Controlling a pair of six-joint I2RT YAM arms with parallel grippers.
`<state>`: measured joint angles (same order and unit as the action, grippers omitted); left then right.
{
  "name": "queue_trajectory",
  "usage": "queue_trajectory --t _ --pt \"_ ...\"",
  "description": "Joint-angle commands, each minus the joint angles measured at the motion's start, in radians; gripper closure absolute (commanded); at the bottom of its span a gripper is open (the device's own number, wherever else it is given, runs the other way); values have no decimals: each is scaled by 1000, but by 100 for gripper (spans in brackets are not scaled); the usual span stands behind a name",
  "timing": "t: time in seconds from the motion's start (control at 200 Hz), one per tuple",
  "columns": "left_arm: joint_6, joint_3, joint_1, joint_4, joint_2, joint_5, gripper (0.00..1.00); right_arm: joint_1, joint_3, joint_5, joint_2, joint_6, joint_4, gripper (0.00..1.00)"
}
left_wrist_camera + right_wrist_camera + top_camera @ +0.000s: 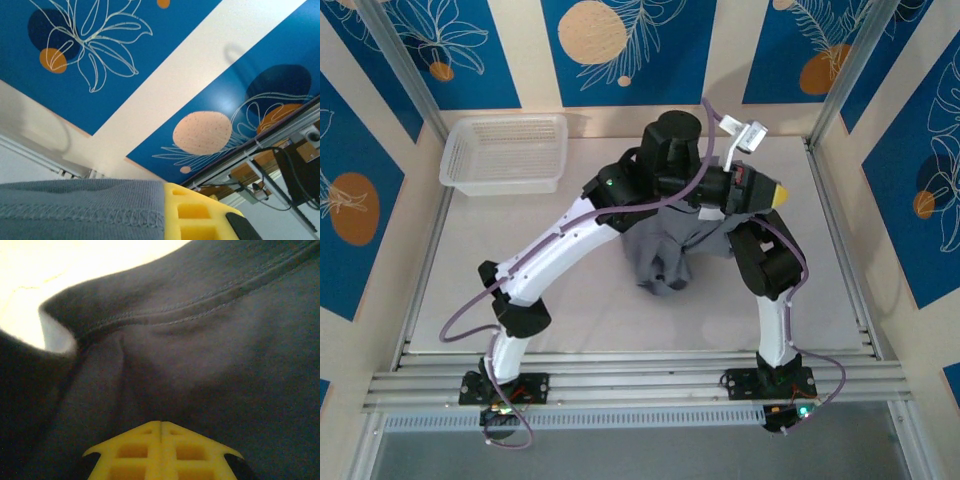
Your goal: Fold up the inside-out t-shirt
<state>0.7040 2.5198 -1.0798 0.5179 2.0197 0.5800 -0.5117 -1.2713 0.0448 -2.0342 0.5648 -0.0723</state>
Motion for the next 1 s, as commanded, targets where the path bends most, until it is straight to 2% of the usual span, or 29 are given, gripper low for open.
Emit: queue_trajectory --t 0.0,0.15,0.265,0.385,0.48,0.555,0.655,0.685,0.785,0.885,0.945,0.995 --pt "-63 44 -40 -39 -20 64 100 4 -63 -16 25 -18 -86 83" --pt "-74 44 -41 -33 -17 66 100 -24 -92 36 28 -78 -173 41" --pt "-106 43 -40 4 -25 49 100 -71 -128 131 -4 -188 -342 22" --pt "-130 44 -45 -8 -31 33 100 -98 -200 218 -89 -279 -487 17" --pt "-128 67 -58 -54 -19 43 100 -108 -273 211 -156 -301 -562 15" --pt "-154 156 -75 -8 16 38 100 -118 -338 209 -209 -316 -614 14" --pt "-175 206 -81 39 27 24 100 -142 -407 277 -280 -347 -675 14" --pt "-180 206 -82 51 24 18 100 -147 -421 296 -300 -356 -689 15" --pt "-209 203 -87 88 11 5 100 -160 -463 327 -337 -396 -733 31" --pt "-262 186 -89 144 -13 -37 100 -154 -454 281 -327 -404 -728 64" --pt "-306 132 -88 165 -53 -99 100 -139 -413 205 -281 -388 -698 89" --pt "-336 44 -86 160 -103 -170 100 -128 -368 152 -225 -376 -656 98"
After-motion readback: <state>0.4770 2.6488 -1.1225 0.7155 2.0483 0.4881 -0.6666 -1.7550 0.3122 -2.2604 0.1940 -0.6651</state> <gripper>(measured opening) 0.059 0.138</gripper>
